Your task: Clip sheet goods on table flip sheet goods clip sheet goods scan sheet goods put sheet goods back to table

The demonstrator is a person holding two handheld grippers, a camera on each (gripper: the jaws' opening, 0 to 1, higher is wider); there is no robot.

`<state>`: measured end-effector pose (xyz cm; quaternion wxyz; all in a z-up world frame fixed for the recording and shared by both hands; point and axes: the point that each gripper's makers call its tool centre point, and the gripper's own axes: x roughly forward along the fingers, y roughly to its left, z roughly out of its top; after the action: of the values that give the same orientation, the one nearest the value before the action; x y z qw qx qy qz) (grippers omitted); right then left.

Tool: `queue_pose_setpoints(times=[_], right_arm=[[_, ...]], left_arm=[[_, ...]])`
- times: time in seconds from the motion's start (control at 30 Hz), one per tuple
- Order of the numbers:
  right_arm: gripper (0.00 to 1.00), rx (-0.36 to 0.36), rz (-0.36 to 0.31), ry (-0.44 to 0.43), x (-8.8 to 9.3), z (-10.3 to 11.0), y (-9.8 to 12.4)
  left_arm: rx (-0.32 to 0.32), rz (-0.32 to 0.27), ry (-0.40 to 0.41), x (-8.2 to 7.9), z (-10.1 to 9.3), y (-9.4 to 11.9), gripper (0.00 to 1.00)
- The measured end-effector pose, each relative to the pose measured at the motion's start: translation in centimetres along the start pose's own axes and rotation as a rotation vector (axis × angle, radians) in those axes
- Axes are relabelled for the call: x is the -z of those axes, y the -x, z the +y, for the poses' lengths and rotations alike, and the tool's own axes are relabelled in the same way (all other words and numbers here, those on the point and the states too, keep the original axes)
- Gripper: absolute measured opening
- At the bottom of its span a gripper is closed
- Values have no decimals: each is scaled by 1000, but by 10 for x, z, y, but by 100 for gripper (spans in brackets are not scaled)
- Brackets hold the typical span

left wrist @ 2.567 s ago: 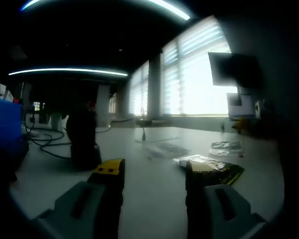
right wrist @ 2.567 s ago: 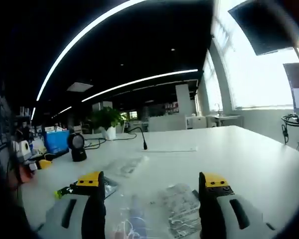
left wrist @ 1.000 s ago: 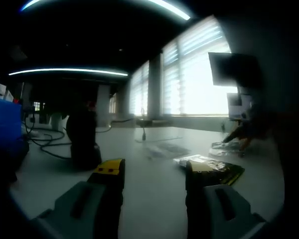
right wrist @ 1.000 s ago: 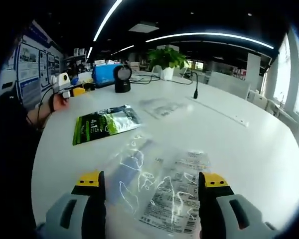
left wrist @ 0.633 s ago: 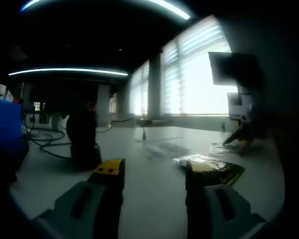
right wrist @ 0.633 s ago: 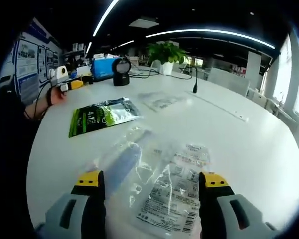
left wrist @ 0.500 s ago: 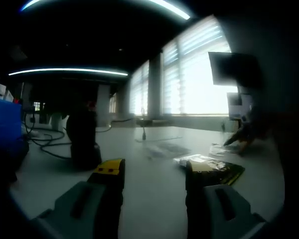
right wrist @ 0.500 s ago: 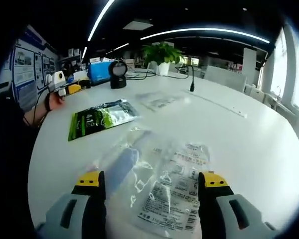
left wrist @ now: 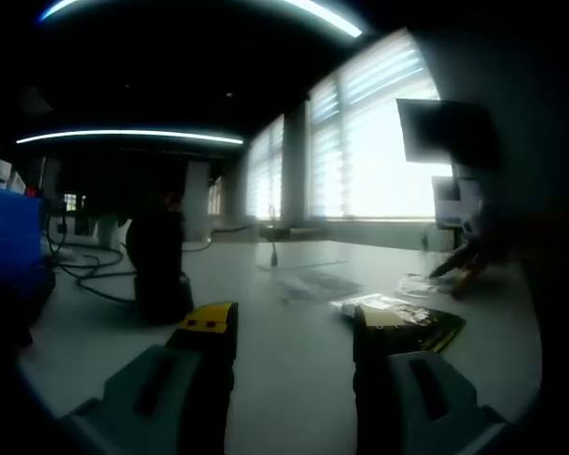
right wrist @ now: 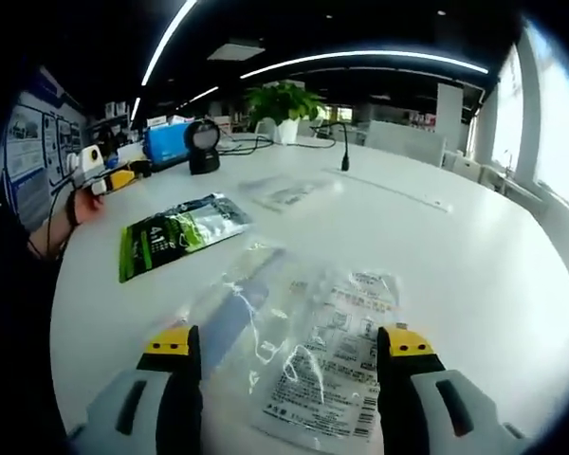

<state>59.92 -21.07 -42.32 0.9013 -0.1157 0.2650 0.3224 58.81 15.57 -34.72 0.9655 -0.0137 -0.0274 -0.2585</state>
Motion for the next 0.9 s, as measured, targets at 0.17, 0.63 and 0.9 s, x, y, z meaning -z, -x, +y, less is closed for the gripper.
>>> queue_pose_setpoints(times=[0.17, 0.63, 0.9], right_arm=[[70, 72, -23, -48, 0, 3, 1], [70, 248, -88, -145, 3, 27, 12], [70, 249, -91, -147, 2, 29, 11]], left_arm=[[-1, -3, 4, -1, 1, 0, 41], [-2, -5, 7, -1, 1, 0, 41], [-4, -12, 12, -2, 2, 1, 41]])
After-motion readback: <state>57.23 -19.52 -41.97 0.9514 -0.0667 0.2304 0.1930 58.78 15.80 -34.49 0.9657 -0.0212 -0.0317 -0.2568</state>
